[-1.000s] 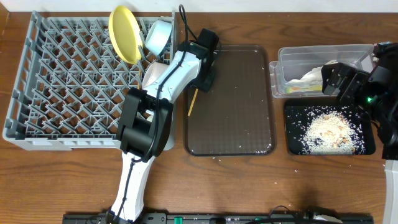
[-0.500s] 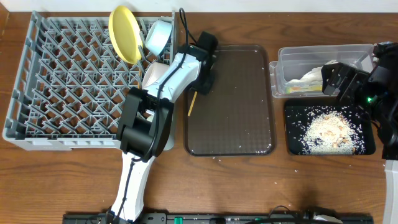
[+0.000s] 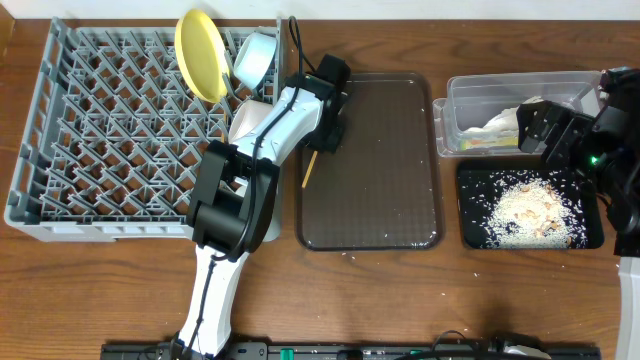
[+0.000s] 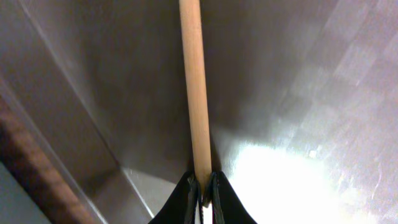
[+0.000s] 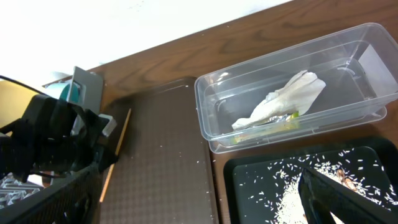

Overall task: Sort waste into correct bins and load items into the dishwasher
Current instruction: 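Pinch the second wooden chopstick with the left gripper, then carry the second chopstick into the rack beside the first, then release the chopstick and pull the left gripper back out of the rack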

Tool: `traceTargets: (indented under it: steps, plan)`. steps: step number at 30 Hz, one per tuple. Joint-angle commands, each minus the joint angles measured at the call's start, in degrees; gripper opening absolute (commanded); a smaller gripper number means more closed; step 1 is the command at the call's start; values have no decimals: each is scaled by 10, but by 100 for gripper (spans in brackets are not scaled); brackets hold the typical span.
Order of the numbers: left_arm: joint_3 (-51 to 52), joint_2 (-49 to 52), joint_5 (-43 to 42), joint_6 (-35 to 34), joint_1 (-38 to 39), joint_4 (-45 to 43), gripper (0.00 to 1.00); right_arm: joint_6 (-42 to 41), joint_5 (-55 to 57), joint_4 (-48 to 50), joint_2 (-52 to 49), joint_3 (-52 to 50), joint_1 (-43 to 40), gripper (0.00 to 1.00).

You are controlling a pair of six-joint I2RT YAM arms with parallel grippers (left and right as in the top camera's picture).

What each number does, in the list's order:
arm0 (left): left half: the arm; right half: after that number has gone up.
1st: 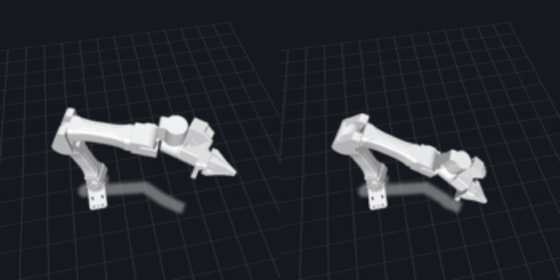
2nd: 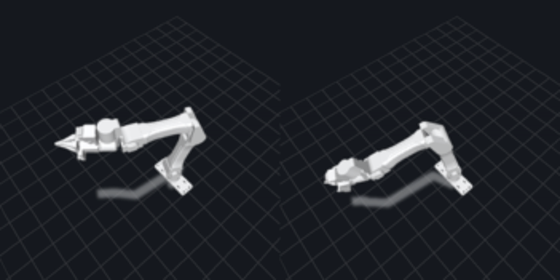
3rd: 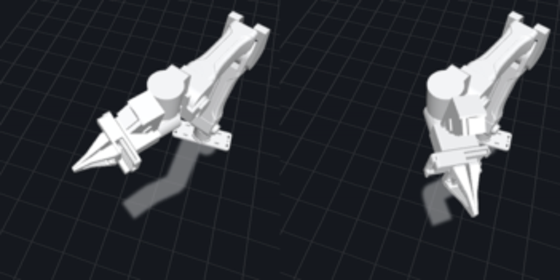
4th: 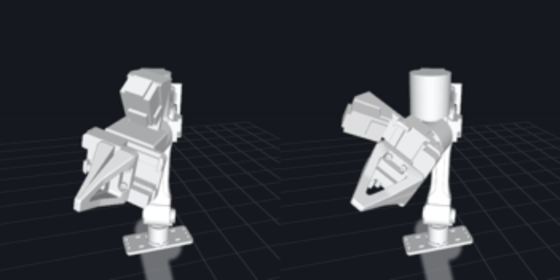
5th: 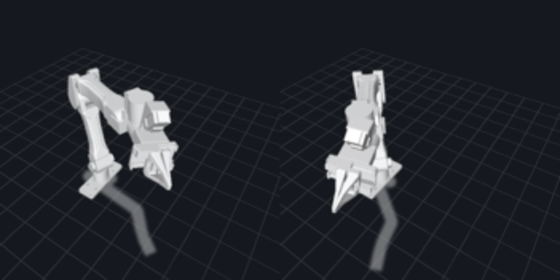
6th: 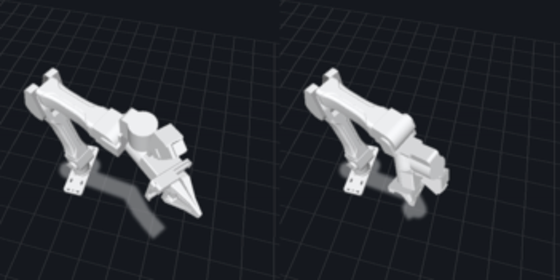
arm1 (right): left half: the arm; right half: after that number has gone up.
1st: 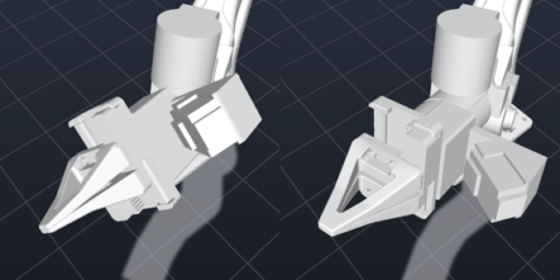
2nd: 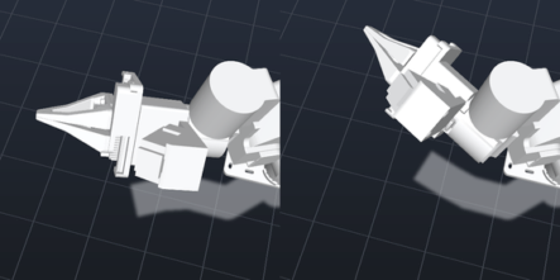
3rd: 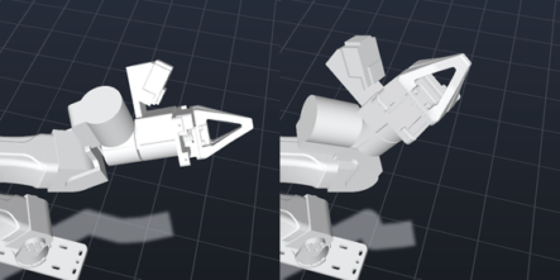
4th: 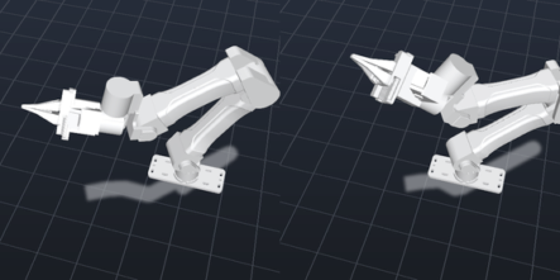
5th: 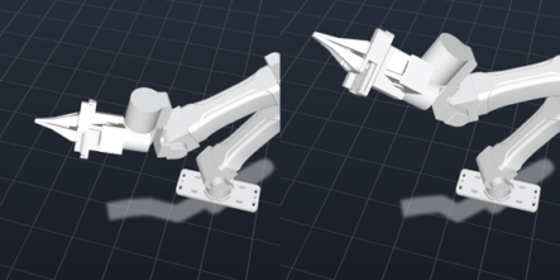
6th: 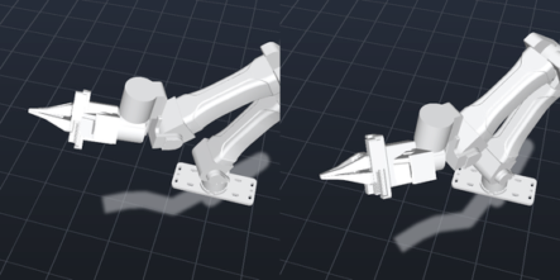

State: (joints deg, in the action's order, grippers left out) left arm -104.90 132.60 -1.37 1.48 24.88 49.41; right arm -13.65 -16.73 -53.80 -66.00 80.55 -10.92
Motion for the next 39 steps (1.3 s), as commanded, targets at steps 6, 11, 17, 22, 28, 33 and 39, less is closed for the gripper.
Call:
traceTargets:
  steps: [6,11,17,22,28,33,39]
  plan:
    - [-70,-80,5,-1,5,84,7,-7,-2,0,0,3,-6,99]
    - [-76,-191,17,0,-5,97,8,-7,-2,0,0,3,-6,99]
    - [-76,-273,106,2,-42,143,8,-7,-2,0,0,3,-6,99]
    - [-71,-276,141,17,-104,196,8,-7,-2,0,0,3,-6,99]
    - [-41,-256,128,17,-193,191,8,-7,-2,0,0,3,-6,99]
    - [-28,-223,52,46,-238,180,8,-7,-2,0,0,3,-6,99]
    - [-26,-177,48,52,-245,178,8,-7,-2,0,0,3,-6,99]
